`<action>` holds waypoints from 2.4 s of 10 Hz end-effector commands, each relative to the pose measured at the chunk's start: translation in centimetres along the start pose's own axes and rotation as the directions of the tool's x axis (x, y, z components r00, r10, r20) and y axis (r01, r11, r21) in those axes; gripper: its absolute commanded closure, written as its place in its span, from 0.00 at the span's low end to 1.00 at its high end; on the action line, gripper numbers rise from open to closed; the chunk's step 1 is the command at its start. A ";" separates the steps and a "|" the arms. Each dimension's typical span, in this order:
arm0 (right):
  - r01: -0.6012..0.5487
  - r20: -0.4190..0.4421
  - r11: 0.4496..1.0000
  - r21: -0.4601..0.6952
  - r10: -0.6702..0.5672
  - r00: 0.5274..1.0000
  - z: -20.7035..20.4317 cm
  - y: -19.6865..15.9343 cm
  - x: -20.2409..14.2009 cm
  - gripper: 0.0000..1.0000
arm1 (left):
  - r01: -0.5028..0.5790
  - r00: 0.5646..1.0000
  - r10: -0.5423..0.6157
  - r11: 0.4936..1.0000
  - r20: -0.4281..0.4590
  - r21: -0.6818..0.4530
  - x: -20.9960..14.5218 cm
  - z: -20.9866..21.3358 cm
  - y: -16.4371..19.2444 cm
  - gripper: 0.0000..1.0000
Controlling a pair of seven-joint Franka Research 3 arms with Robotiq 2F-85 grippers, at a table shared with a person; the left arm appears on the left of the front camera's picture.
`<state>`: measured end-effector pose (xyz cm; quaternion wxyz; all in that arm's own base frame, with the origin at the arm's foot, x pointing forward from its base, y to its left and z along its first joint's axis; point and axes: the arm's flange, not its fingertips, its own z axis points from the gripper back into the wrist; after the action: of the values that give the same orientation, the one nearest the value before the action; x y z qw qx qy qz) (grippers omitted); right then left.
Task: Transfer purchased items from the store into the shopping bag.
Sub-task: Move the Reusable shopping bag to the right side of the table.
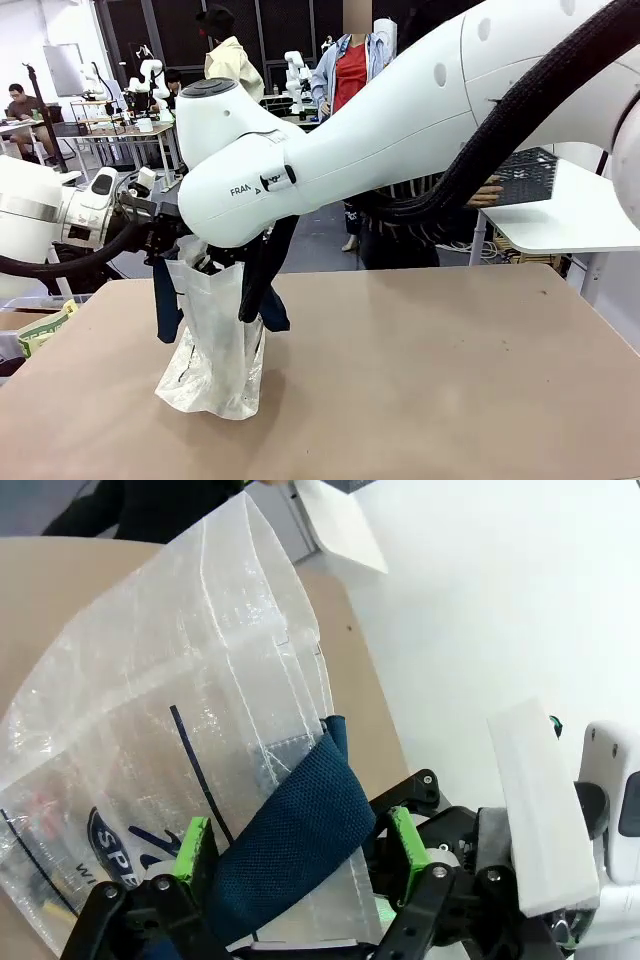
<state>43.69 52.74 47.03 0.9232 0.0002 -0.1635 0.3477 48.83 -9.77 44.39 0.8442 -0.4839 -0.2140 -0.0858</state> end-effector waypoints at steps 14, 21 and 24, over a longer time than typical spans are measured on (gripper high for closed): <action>-0.020 0.058 0.999 -0.036 0.022 0.998 0.2 1.7 -0.3 1.00 | -0.058 0.991 0.061 0.998 -0.122 0.030 1.0 -3.9 1.7 0.92; -0.015 0.057 0.999 -0.037 0.017 0.998 0.1 1.5 -0.5 1.00 | -0.070 0.989 0.074 0.997 -0.125 0.037 1.2 -3.7 1.8 1.00; 0.021 0.053 0.999 -0.041 -0.019 0.998 0.3 1.1 -0.8 1.00 | -0.072 0.989 0.076 0.997 -0.125 0.036 1.1 -3.6 1.8 1.00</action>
<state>43.10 53.79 47.41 0.9195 -0.0021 -0.1759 0.3515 51.14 -11.94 41.98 0.8614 -0.4770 -0.1533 -0.0838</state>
